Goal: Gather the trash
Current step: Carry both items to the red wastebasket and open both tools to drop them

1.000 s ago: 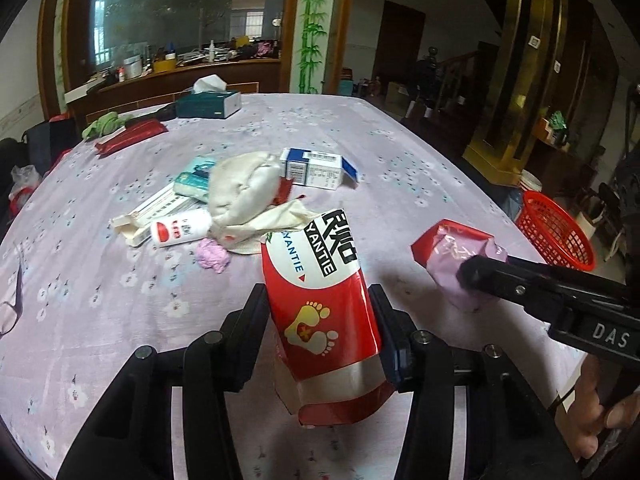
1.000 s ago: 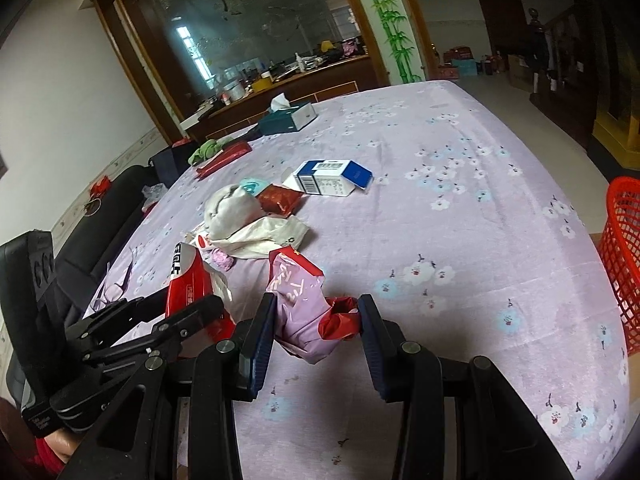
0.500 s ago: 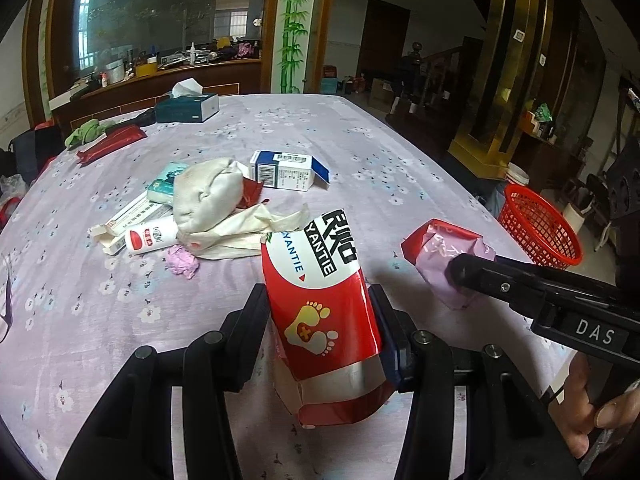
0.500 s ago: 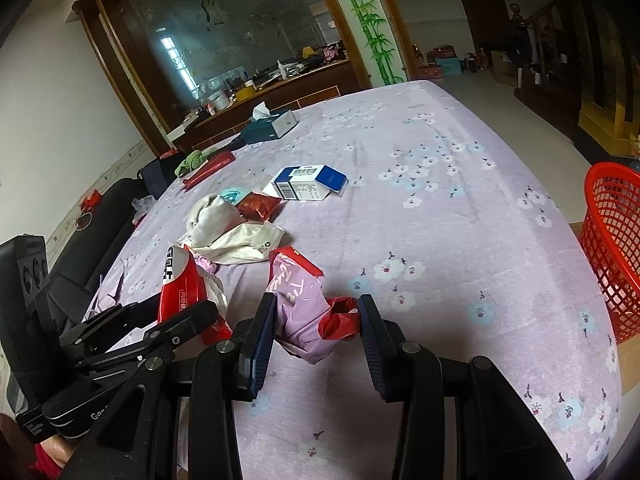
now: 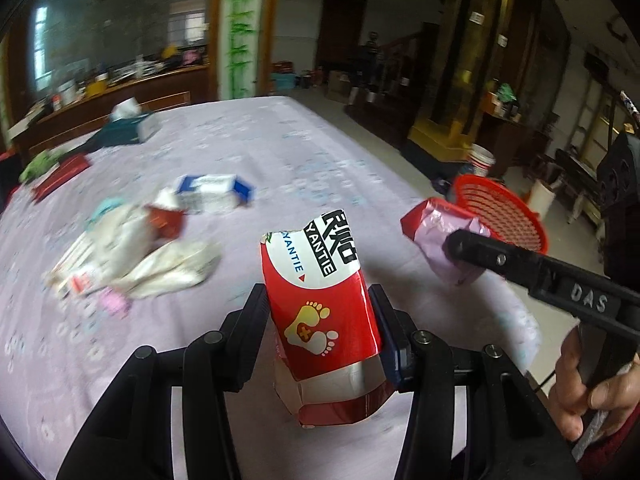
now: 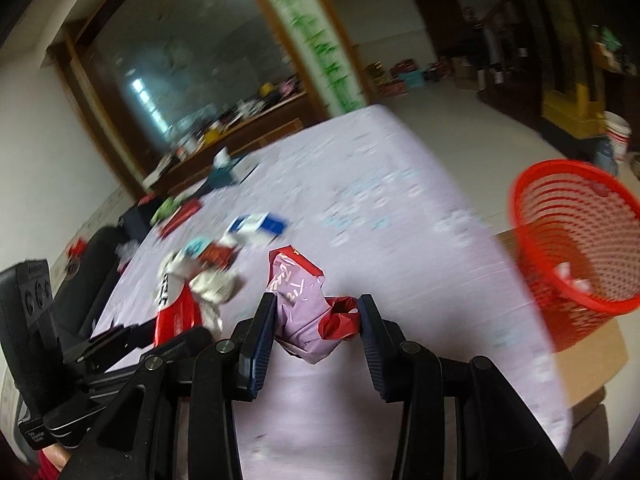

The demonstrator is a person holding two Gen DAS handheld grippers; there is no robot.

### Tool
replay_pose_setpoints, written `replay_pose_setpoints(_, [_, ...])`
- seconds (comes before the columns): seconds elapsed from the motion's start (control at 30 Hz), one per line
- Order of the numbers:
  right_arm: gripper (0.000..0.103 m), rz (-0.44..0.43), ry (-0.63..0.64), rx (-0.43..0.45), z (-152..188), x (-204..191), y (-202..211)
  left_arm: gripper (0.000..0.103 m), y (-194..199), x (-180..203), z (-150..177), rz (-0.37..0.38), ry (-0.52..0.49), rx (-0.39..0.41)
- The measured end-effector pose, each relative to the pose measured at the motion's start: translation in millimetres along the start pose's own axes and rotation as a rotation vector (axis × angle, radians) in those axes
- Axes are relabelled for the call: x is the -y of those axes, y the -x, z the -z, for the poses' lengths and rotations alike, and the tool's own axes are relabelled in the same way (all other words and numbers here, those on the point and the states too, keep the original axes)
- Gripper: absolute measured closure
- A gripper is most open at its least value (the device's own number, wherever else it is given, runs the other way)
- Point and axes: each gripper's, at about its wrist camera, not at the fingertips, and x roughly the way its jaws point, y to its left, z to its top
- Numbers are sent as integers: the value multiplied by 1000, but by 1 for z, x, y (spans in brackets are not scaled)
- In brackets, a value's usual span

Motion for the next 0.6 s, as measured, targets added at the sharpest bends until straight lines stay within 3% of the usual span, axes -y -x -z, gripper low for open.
replay_pose_setpoints(0.43, [59,297,-190,181,-52,137,84,51,-64,133,-71,266,-81,-32])
replay_pose_setpoints(0.6, [59,360,-245,171,-68,175,80,51,-109,181,-91,261,-126,-61])
